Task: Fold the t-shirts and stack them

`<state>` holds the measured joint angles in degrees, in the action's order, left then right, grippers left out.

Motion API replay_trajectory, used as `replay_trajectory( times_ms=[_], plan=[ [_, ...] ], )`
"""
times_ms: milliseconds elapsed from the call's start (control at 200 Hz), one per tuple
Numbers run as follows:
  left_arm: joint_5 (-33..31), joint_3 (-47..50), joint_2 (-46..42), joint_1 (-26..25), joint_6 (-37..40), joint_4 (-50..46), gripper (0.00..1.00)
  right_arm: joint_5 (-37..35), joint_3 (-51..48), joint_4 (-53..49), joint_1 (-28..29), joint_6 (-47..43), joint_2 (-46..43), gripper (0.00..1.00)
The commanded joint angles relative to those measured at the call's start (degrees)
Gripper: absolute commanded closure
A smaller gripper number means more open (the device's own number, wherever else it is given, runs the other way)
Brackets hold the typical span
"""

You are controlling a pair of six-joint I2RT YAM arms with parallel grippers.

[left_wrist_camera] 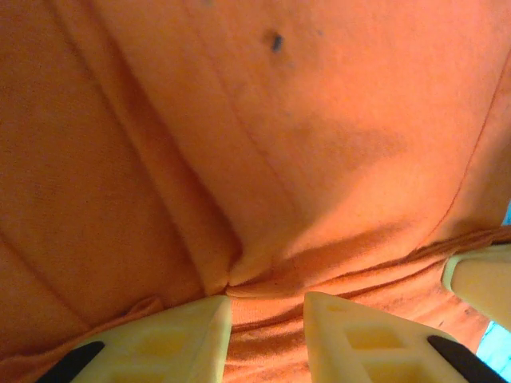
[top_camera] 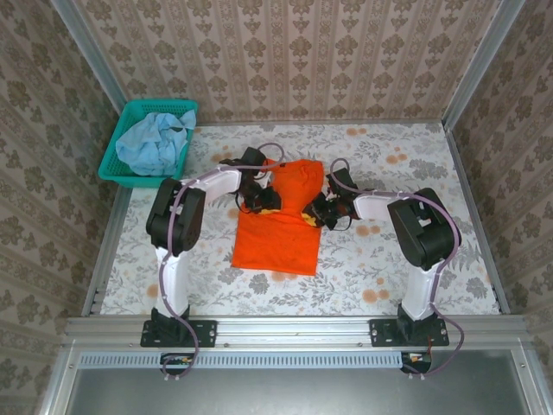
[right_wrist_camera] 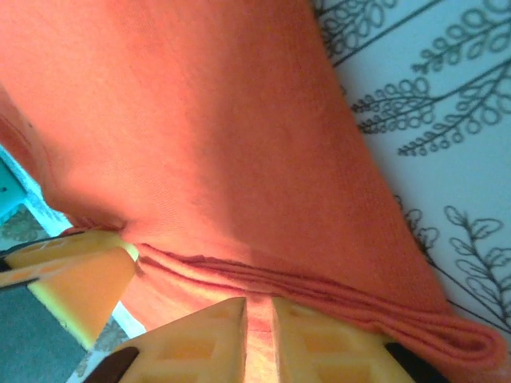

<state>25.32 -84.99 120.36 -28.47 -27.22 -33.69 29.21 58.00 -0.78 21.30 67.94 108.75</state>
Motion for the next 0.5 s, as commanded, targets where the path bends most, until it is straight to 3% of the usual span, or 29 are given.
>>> replay_trajectory(
  times_ms=[0,150,270,400,495],
  plan=[
    [-7.1,0.6,0.0,1.6,-0.9,-0.9,0.63,-2.3,-1.9,-1.8,-1.0,1.5,1.6,0.73],
    [-6.9,-0.3,-4.2,1.9,-1.9,-1.1,0.45,-2.8,-2.7,0.6,-2.3,1.1,-2.4,0.57],
    [-4.9,-1.3,-8.7,5.4,-2.7,-1.5,0.35,-4.5,-4.5,3.6,-3.1,0.0,-8.1,0.49],
    [-3.5,1.1,-15.3,7.7,-2.9,-2.7,0.31,-5.4,-7.7,3.4,-3.3,-2.4,-13.7,0.46],
    [-0.6,7.0,-20.5,9.8,-3.4,-4.3,0.31,-5.7,-9.5,-4.3,-2.3,-5.7,-17.1,0.46]
  ],
)
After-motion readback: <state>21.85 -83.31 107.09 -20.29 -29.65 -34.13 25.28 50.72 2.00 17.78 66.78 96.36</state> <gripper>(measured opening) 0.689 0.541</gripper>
